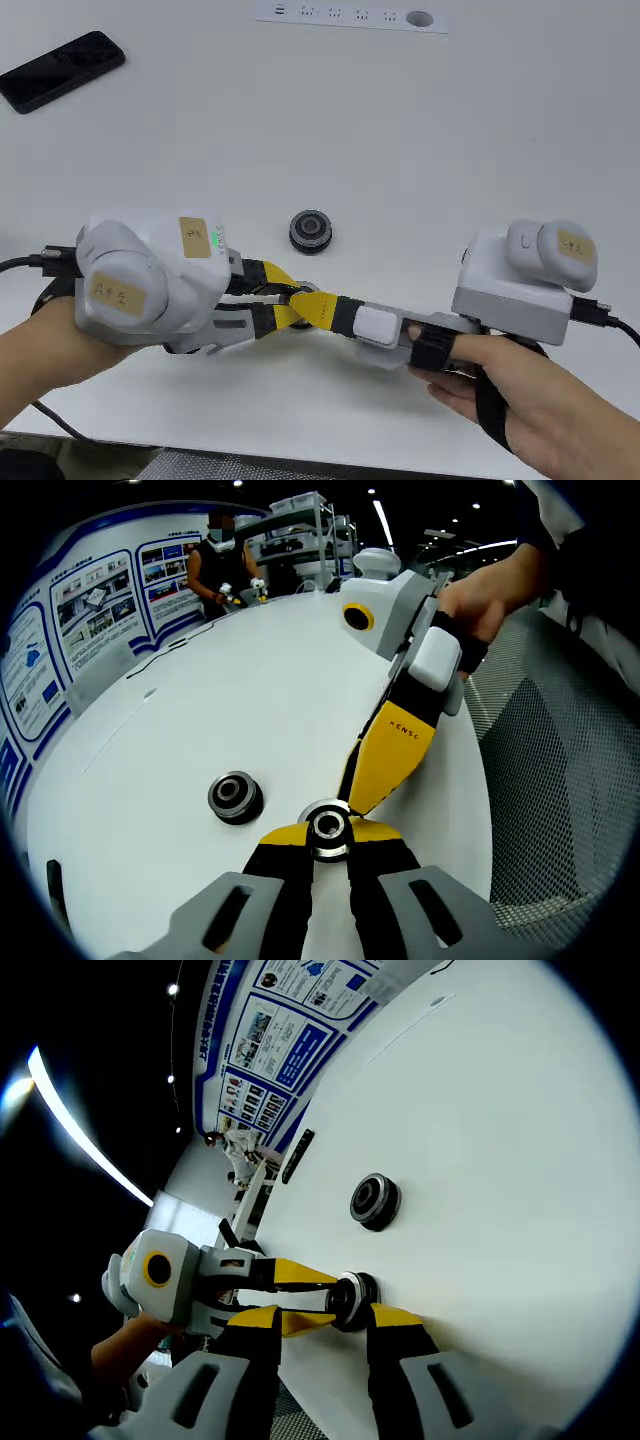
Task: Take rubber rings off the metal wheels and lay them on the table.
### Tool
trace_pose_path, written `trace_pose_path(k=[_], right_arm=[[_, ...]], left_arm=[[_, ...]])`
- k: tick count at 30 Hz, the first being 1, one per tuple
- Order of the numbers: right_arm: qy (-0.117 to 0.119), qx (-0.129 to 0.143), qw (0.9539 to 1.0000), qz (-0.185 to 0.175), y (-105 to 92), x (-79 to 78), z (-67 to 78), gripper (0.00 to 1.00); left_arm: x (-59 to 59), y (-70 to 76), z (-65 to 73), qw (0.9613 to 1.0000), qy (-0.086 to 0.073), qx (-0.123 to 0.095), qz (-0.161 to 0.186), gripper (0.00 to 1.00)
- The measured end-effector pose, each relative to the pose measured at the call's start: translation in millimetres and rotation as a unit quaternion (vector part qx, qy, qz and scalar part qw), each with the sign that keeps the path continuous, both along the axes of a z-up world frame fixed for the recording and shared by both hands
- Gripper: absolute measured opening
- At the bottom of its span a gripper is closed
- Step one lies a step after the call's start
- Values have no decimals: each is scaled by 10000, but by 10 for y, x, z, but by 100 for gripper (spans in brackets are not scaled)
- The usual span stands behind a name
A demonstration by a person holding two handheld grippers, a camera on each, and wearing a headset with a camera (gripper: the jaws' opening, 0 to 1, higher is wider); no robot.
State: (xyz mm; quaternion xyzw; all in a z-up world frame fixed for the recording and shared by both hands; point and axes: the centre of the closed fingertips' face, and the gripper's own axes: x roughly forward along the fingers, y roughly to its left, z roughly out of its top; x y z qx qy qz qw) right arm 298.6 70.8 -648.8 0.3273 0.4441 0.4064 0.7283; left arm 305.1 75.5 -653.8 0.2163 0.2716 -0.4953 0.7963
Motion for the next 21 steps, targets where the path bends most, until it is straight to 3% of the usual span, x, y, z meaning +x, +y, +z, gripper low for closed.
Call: trace_pose_path(k=[5, 13, 21], right_arm=[[91, 122, 9999, -71, -9, 2, 0, 34], [38, 168, 9998, -101, -36, -5, 28, 29], [101, 21, 9998, -151, -54, 19, -51, 21]], left_arm=[[1, -1, 0, 10000, 2, 3, 2, 12], [5, -1, -2, 10000, 1, -5, 4, 12], [11, 9, -8, 10000, 1, -8, 10, 12]])
